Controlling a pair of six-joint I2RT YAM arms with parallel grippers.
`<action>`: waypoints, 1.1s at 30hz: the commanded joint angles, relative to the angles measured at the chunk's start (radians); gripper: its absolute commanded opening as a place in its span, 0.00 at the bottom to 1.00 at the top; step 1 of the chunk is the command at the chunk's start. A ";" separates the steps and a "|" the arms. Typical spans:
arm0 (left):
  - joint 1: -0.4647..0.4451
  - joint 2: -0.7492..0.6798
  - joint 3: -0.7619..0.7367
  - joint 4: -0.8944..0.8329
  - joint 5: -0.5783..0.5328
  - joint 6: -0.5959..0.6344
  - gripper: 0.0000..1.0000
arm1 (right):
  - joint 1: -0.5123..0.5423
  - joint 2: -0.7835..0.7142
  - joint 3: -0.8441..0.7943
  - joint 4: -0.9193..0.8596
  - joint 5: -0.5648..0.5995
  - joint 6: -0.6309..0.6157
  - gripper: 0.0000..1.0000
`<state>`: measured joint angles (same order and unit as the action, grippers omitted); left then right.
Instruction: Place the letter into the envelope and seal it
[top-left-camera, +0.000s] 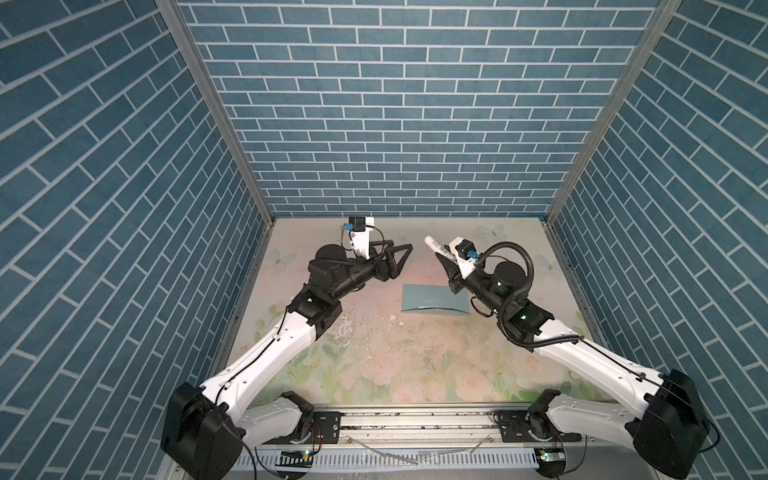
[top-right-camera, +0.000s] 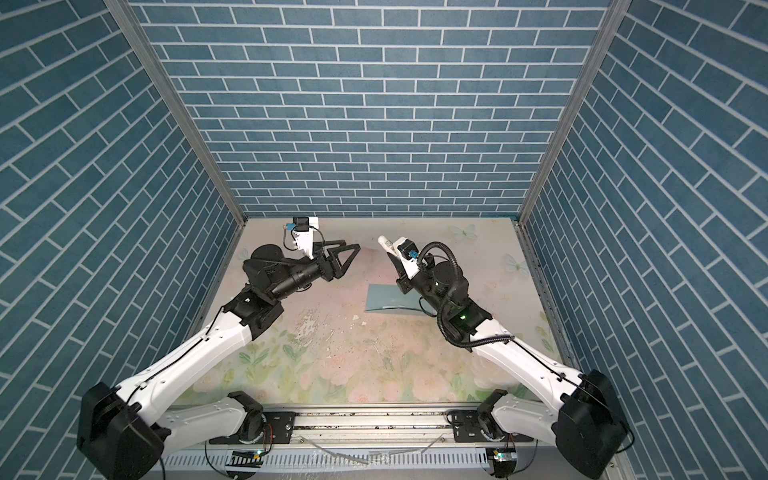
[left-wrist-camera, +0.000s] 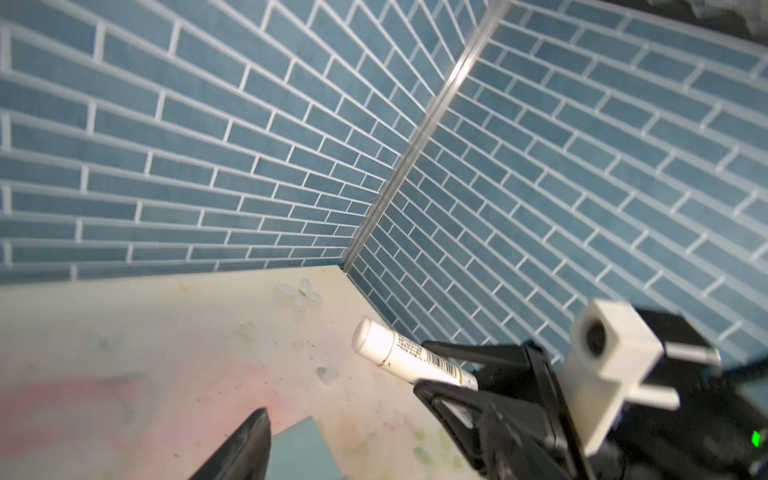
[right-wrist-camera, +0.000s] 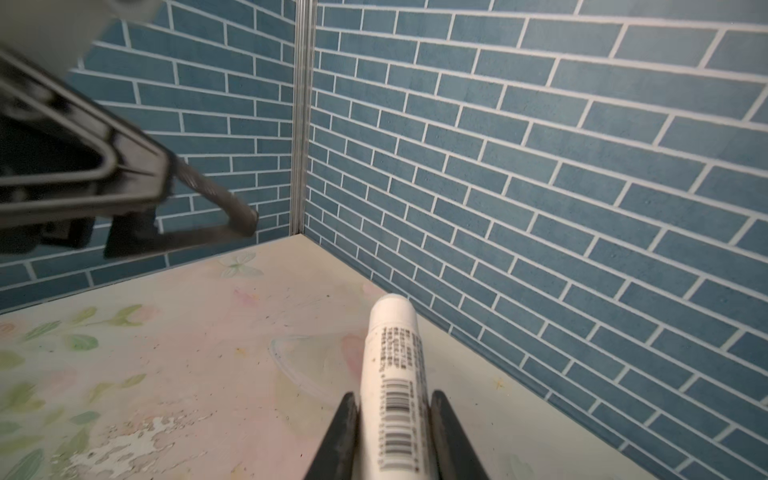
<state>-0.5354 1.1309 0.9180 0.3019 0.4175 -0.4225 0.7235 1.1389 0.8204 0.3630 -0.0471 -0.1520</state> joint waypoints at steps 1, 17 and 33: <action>-0.007 -0.047 -0.003 -0.084 0.052 0.430 0.83 | -0.013 -0.031 0.094 -0.289 -0.083 0.054 0.00; -0.195 -0.007 -0.032 -0.214 -0.009 1.185 0.94 | -0.018 -0.022 0.168 -0.505 -0.258 0.206 0.00; -0.242 0.099 0.013 -0.299 -0.088 1.313 0.75 | -0.018 0.004 0.211 -0.551 -0.370 0.225 0.00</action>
<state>-0.7731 1.2240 0.9104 0.0051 0.3477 0.8684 0.7082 1.1355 0.9684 -0.1715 -0.3664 0.0483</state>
